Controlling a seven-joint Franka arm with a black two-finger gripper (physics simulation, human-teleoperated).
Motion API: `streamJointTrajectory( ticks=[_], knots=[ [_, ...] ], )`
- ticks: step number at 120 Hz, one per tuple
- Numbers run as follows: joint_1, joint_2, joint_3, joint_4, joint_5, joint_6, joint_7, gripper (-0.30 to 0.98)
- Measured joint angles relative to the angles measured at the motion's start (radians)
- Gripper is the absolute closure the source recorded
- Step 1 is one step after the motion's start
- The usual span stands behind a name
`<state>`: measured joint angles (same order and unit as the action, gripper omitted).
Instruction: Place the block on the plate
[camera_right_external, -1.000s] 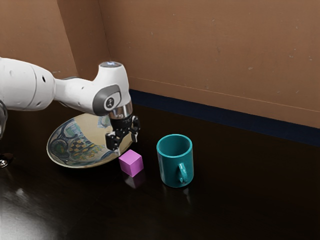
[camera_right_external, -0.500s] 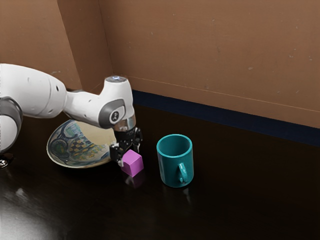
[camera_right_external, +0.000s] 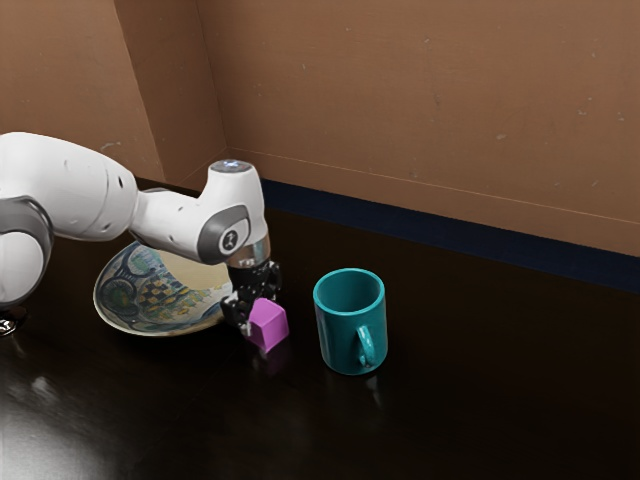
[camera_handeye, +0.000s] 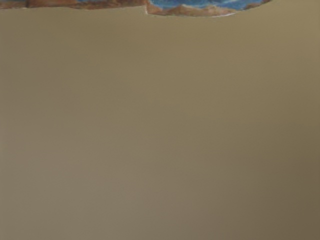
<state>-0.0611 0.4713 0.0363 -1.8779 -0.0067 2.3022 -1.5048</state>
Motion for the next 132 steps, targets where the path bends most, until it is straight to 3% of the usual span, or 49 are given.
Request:
streamJointTrajectory(
  ticks=[56, 132],
  knots=[
    [-0.012, -0.01, 0.001, 0.001, -0.001, -0.003, 0.011, 0.36],
    [-0.069, -0.113, 0.001, 0.002, -0.008, -0.029, -0.002, 0.32]
  ],
)
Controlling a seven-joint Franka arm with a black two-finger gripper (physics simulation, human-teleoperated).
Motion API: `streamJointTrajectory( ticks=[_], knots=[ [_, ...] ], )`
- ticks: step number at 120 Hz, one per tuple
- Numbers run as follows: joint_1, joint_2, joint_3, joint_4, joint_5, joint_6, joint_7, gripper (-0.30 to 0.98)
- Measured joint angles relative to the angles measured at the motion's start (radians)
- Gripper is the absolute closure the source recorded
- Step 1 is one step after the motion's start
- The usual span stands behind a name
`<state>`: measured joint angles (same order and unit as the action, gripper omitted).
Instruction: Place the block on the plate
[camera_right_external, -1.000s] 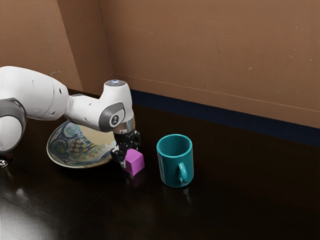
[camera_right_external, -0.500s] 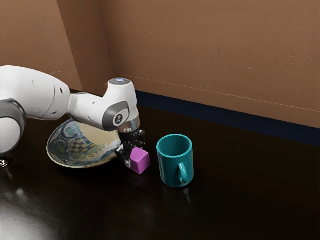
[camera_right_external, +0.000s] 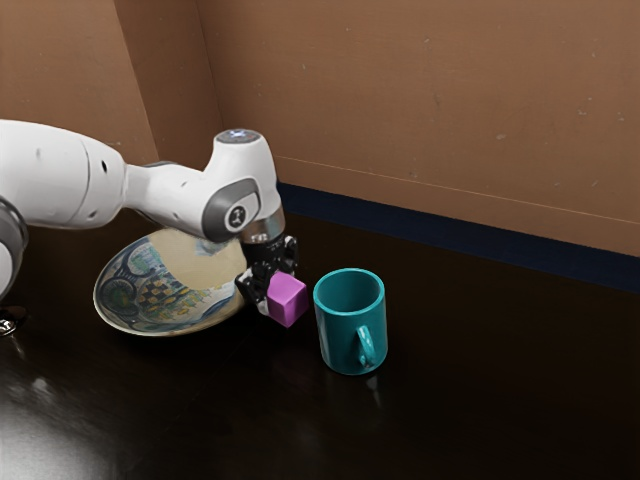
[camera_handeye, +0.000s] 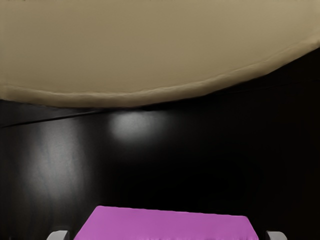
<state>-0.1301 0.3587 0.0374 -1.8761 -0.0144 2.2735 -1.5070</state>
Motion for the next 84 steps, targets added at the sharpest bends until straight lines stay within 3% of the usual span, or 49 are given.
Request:
streamJointTrajectory(
  ticks=[41, 84],
  knots=[
    [-0.002, -0.125, 0.003, 0.0, 0.0, -0.05, -0.003, 0.32],
    [0.015, -0.182, 0.113, -0.003, 0.0, -0.101, -0.005, 0.32]
  ],
)
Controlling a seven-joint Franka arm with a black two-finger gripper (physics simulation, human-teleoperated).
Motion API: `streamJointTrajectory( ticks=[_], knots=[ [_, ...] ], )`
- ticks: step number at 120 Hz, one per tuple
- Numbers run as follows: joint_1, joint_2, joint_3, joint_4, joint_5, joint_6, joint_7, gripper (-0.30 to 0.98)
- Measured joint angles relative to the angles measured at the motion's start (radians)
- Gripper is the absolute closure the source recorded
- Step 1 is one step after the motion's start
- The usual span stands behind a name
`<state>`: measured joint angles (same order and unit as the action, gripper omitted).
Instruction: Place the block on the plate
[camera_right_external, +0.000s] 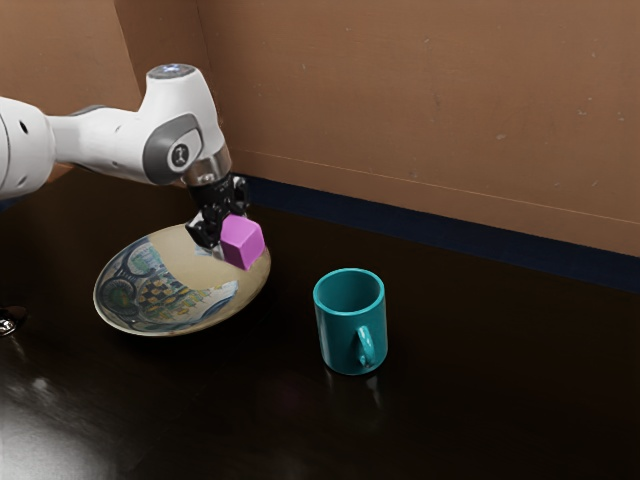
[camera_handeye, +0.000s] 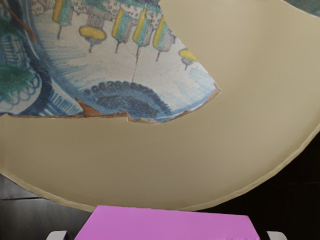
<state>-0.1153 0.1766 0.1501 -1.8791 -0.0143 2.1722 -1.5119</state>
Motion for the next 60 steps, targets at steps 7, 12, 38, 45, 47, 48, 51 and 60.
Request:
streamJointTrajectory(
  ticks=[7, 12, 38, 45, 47, 48, 51, 60],
  knots=[
    [0.003, -0.007, 0.013, -0.009, 0.0, -0.013, 0.0, 0.32],
    [0.011, -0.013, 0.018, -0.021, 0.0, -0.02, 0.0, 0.31],
    [0.092, -0.009, 0.02, -0.038, 0.004, -0.04, 0.0, 0.31],
    [0.115, 0.001, 0.021, -0.038, 0.005, -0.04, 0.0, 0.31],
    [0.122, 0.005, 0.021, -0.038, 0.005, -0.04, 0.0, 0.31],
    [0.125, 0.007, 0.021, -0.038, 0.006, -0.04, 0.0, 0.31],
    [0.133, 0.013, 0.021, -0.037, 0.006, -0.04, 0.0, 0.31],
    [0.154, 0.036, 0.021, -0.037, 0.006, -0.034, 0.001, 0.31]
  ],
)
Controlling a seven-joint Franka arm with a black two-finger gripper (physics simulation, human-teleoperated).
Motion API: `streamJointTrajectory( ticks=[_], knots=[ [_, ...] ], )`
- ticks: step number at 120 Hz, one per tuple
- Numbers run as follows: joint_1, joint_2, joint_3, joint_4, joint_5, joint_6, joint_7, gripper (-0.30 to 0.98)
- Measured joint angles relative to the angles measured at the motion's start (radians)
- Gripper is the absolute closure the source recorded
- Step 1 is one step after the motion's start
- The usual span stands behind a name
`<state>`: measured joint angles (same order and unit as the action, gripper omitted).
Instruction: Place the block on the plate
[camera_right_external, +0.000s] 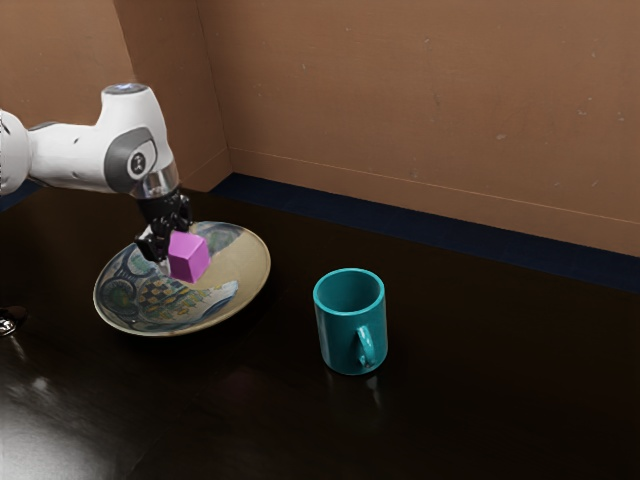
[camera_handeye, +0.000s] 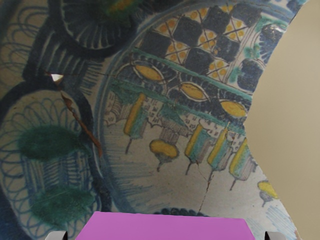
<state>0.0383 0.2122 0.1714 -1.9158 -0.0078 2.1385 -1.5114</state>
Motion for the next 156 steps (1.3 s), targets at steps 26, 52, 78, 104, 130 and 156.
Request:
streamJointTrajectory(
  ticks=[26, 52, 78, 104, 130, 156],
  knots=[
    [0.019, 0.078, -0.001, 0.002, -0.003, 0.038, 0.002, 0.31],
    [0.039, 0.137, -0.001, 0.006, -0.004, 0.083, 0.003, 0.3],
    [0.04, 0.151, 0.0, 0.01, -0.005, 0.126, 0.004, 0.24],
    [0.04, 0.144, 0.004, 0.01, -0.006, 0.154, 0.006, 0.17],
    [0.037, 0.081, 0.0, 0.006, -0.007, 0.149, 0.006, 0.09],
    [0.037, 0.018, -0.046, 0.017, -0.019, 0.071, 0.016, 0.03]
  ],
)
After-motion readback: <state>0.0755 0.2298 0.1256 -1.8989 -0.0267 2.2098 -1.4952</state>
